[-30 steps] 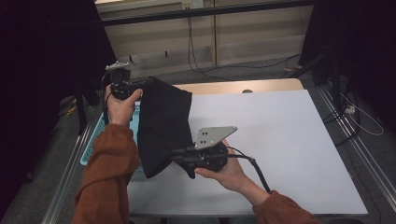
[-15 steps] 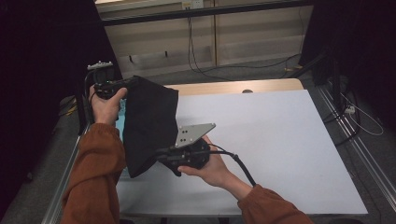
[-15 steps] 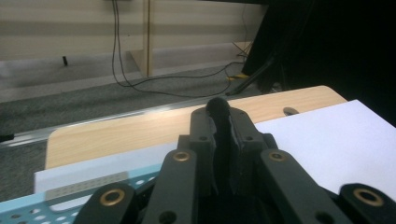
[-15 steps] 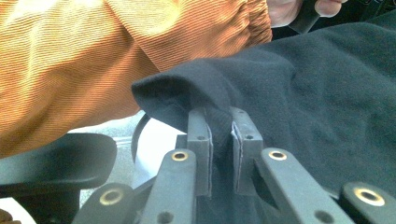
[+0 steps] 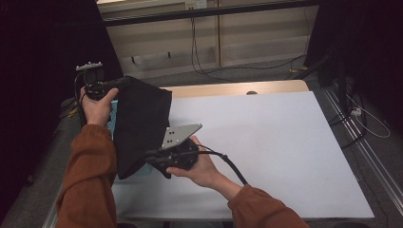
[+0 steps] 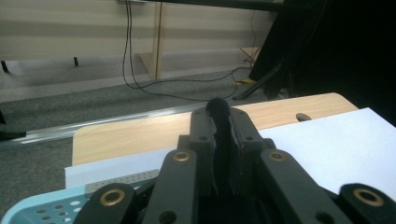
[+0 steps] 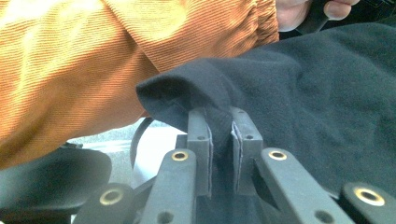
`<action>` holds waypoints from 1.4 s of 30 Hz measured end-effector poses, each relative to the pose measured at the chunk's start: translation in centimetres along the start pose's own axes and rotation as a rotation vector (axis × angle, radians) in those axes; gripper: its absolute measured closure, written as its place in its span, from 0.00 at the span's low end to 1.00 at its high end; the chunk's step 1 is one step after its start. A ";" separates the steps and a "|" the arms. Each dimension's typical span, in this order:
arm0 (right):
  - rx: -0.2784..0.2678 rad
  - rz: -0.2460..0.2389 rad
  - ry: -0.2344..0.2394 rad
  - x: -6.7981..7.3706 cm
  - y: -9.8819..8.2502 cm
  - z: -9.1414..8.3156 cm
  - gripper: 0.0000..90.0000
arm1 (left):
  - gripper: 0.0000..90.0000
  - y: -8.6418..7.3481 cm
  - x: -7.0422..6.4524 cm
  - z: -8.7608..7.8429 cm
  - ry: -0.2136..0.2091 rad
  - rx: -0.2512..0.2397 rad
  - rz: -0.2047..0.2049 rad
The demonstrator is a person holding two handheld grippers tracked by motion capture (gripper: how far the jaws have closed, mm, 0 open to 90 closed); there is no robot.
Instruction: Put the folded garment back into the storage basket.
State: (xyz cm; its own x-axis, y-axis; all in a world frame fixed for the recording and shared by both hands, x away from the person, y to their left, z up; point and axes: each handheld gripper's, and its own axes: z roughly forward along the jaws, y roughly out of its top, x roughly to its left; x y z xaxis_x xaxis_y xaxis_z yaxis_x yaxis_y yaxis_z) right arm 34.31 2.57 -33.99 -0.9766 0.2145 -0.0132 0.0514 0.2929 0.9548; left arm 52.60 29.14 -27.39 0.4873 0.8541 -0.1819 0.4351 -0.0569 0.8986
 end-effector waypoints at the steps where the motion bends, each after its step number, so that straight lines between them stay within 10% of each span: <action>1: -0.001 0.000 0.000 0.0 0.1 0.2 0.91 | 0.91 0.1 0.2 -0.1 -0.001 0.004 0.007; 42: 0.050 0.042 0.036 -0.8 0.0 9.0 0.91 | 0.91 -2.7 6.1 1.5 0.089 0.102 -0.002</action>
State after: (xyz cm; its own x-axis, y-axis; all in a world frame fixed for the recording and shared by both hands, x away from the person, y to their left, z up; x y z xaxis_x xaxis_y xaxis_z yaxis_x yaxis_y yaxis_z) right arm 37.00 10.80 -36.70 -0.9802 0.1945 0.0375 0.1016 0.3312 0.9381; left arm 55.52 33.74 -31.53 0.4191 0.8965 -0.1435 0.5134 -0.1036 0.8519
